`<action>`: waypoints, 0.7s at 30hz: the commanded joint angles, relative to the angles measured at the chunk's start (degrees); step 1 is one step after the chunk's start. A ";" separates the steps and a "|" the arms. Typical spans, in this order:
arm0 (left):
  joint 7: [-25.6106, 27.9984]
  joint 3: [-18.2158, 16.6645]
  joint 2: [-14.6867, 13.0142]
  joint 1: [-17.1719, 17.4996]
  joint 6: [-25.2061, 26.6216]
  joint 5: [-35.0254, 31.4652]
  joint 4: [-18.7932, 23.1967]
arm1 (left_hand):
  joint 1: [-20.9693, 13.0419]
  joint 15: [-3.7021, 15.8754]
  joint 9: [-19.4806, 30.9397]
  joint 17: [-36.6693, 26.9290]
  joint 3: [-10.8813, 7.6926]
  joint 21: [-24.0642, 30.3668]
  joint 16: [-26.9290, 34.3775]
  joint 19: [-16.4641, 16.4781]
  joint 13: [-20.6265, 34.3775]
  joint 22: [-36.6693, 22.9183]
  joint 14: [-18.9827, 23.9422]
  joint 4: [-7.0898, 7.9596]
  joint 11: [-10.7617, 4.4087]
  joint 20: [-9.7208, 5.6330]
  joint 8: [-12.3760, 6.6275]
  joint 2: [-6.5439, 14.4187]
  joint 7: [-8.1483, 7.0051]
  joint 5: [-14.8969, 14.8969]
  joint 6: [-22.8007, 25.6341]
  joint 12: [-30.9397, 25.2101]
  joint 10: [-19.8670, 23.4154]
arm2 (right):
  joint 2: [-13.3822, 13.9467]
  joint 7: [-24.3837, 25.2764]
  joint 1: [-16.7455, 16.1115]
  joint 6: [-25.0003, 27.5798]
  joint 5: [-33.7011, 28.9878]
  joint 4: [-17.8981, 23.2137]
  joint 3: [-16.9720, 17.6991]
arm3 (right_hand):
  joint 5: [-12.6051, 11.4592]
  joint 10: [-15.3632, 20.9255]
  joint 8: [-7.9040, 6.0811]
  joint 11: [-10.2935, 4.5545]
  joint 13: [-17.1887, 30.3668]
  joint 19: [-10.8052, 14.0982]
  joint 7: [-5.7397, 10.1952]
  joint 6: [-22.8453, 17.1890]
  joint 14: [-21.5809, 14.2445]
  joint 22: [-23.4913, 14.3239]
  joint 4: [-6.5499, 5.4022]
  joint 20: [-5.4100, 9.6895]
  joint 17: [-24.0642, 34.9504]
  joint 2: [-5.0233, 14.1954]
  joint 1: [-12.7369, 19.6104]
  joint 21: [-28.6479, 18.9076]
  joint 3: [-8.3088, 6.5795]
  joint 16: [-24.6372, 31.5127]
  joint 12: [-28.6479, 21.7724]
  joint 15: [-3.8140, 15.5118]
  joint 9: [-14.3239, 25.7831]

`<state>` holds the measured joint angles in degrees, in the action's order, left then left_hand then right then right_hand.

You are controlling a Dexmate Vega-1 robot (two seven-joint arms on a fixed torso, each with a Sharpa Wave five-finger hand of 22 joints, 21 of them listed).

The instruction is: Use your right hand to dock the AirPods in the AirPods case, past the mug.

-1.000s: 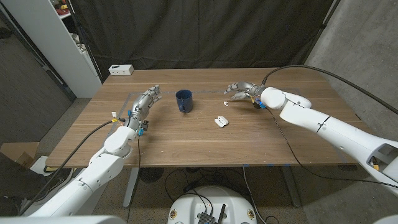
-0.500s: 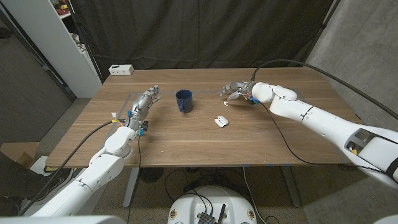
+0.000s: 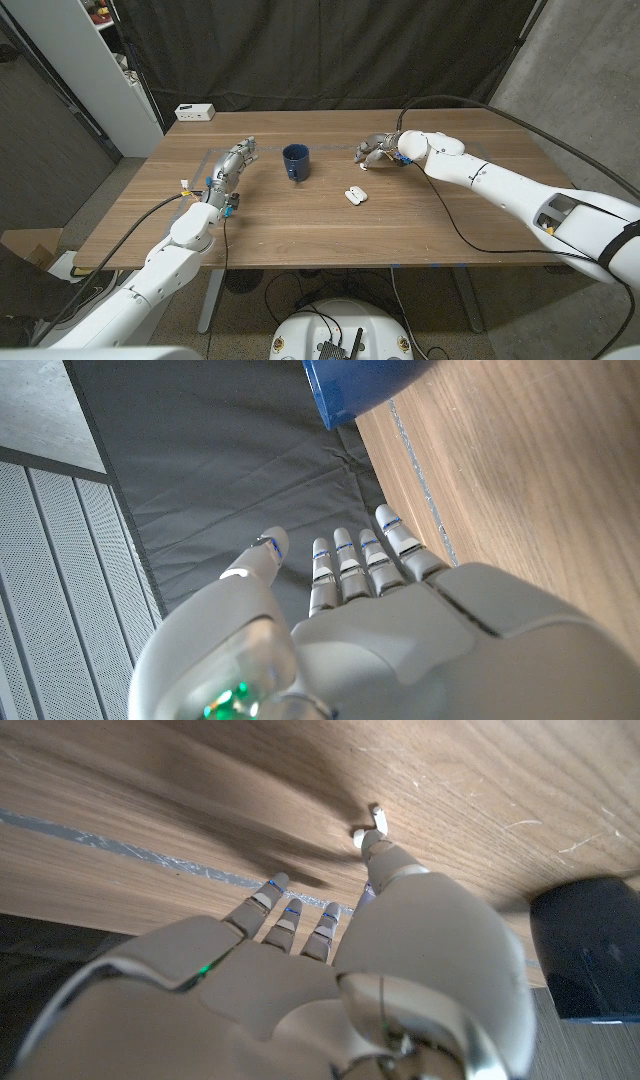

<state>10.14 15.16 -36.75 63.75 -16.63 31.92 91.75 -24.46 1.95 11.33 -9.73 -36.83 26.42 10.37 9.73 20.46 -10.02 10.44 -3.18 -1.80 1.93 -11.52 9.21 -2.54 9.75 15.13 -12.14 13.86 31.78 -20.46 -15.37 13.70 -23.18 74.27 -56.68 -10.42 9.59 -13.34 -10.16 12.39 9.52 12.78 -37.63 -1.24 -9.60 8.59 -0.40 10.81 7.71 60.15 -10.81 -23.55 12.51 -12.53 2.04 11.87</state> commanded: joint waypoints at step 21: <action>-2.11 0.47 -0.39 -2.66 1.35 1.02 -2.50 | -0.10 0.70 0.24 -0.13 -0.10 -0.53 0.14 0.28 -0.18 -0.14 0.43 -0.13 0.15 0.28 -0.49 -0.25 0.20 0.40 1.01 -0.51 0.52 | -2.00 -0.84 1.19 1.74 0.58 -5.19 -1.92 | 0.04 3.54 -0.83 -0.34 0.32 2.35 -0.05 -5.35 -3.08 -0.10 0.42 0.58 0.39 0.05 0.01 -0.52 1.53 1.24 -1.07 6.99 0.27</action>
<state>9.14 15.42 -36.85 62.16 -15.76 32.45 90.26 -24.45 1.95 11.33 -9.73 -36.83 25.97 10.37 9.74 20.18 -10.01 10.44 -3.17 -1.80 1.93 -11.52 9.21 -2.34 9.75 15.95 -12.14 13.86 29.30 -20.53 -13.66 14.64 -23.52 68.76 -58.37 -10.42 12.22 -13.75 -10.41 12.39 11.20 12.77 -41.90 -3.90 -9.56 9.00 0.23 11.08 7.71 60.16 -11.22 -22.18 13.38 -13.15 2.06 11.87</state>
